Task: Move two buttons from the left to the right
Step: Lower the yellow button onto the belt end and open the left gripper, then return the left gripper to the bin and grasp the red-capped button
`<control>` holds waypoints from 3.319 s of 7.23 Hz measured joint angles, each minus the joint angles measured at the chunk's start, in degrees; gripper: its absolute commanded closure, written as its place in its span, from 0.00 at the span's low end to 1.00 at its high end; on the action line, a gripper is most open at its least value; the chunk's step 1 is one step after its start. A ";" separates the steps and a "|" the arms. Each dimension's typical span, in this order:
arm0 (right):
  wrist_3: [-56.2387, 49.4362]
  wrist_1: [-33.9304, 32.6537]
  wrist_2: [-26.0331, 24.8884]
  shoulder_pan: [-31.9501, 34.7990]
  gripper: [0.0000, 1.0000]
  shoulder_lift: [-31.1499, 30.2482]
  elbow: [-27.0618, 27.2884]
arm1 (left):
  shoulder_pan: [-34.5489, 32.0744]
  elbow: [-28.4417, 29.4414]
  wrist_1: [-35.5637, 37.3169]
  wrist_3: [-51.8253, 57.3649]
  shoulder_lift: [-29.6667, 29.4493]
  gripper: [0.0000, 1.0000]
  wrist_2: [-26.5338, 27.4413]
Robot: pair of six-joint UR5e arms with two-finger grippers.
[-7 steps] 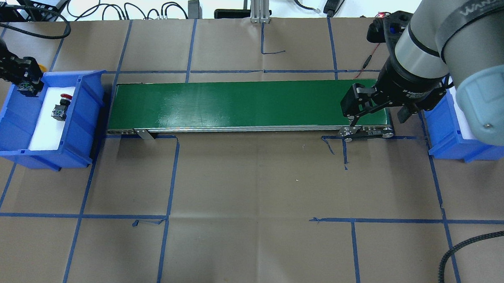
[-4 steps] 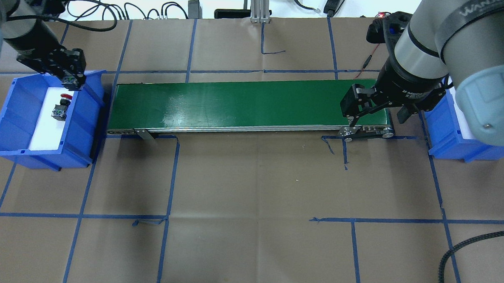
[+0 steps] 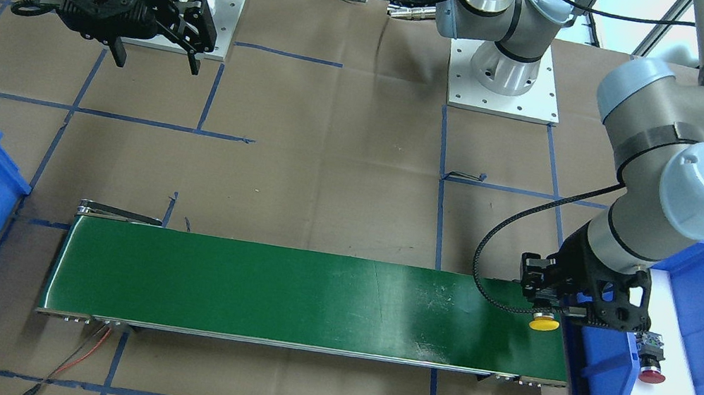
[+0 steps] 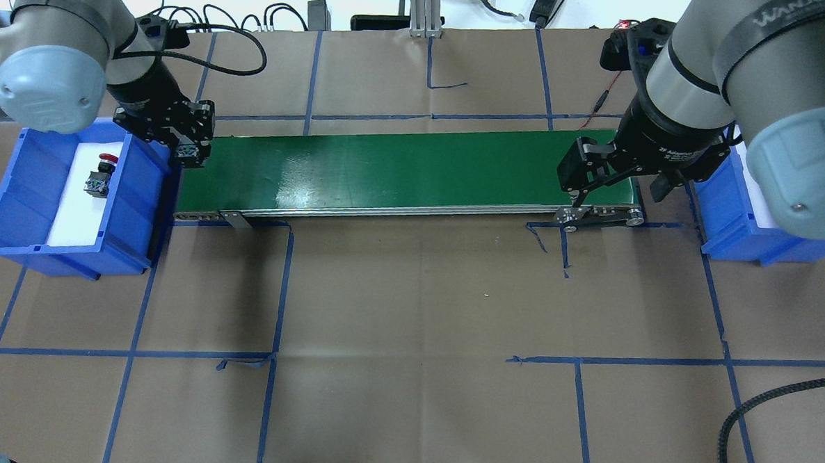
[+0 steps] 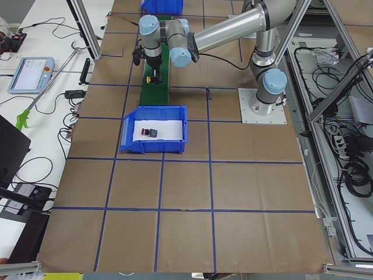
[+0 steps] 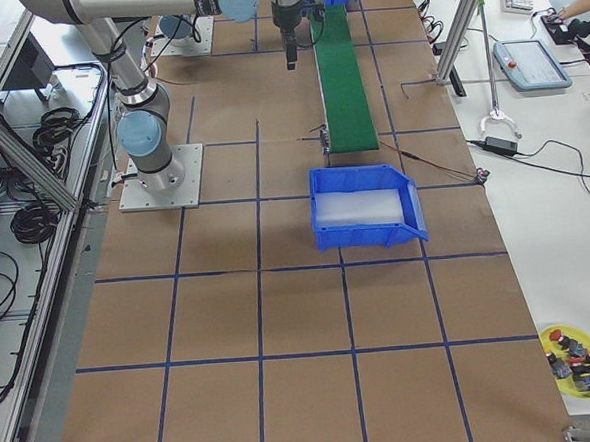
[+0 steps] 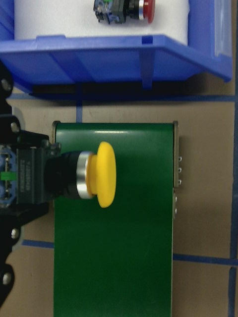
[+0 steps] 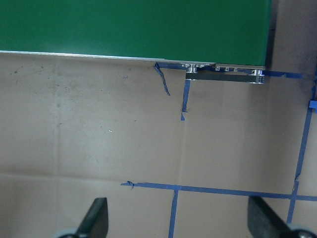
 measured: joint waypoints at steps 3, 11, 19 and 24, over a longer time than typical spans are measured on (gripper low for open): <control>0.02 -0.04 0.00 0.00 0.00 0.05 -0.01 | -0.23 -4.00 9.14 0.40 -2.86 1.00 0.04; 0.07 -0.16 0.09 0.01 0.00 0.09 -0.16 | -0.25 -2.41 10.28 0.14 -2.35 0.00 -0.02; 0.00 -0.19 0.09 0.00 0.00 0.31 -0.49 | 5.20 3.96 -7.68 5.68 7.93 0.00 0.14; -0.25 -0.11 -0.05 0.00 0.00 0.38 -1.14 | 21.10 4.45 -6.60 25.35 3.95 0.00 -0.44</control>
